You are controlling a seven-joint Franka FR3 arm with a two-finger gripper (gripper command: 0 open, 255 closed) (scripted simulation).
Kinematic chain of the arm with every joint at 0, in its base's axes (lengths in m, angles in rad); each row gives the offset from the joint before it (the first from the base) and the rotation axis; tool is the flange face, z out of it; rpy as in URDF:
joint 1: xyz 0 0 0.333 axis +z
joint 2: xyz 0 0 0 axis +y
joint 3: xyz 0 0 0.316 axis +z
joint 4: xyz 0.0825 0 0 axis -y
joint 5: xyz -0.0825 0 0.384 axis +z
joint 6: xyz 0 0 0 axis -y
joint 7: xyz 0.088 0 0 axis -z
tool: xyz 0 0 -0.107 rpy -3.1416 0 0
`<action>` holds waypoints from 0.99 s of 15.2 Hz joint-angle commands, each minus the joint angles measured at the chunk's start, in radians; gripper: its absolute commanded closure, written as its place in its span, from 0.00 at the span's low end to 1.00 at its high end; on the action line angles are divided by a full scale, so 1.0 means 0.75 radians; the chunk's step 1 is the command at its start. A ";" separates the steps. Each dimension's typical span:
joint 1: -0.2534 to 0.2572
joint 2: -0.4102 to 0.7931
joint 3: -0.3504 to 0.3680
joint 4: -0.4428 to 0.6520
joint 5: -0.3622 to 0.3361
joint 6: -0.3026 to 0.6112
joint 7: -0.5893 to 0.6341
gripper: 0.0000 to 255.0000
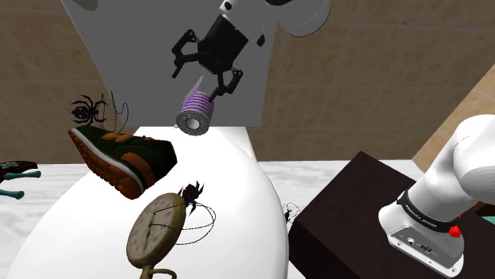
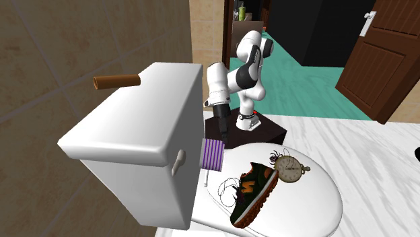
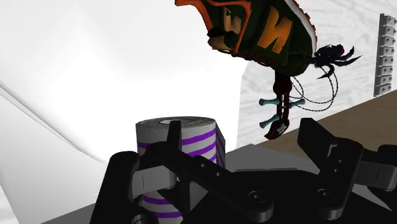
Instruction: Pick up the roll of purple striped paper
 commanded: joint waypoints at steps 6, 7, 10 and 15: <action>-0.005 0.025 -0.006 -0.010 0.004 0.013 -0.009 1.00; -0.006 0.025 -0.006 -0.009 0.004 0.013 -0.008 1.00; -0.007 0.015 -0.006 -0.014 0.006 0.008 -0.007 1.00; -0.017 -0.010 -0.010 0.043 -0.034 -0.065 0.049 1.00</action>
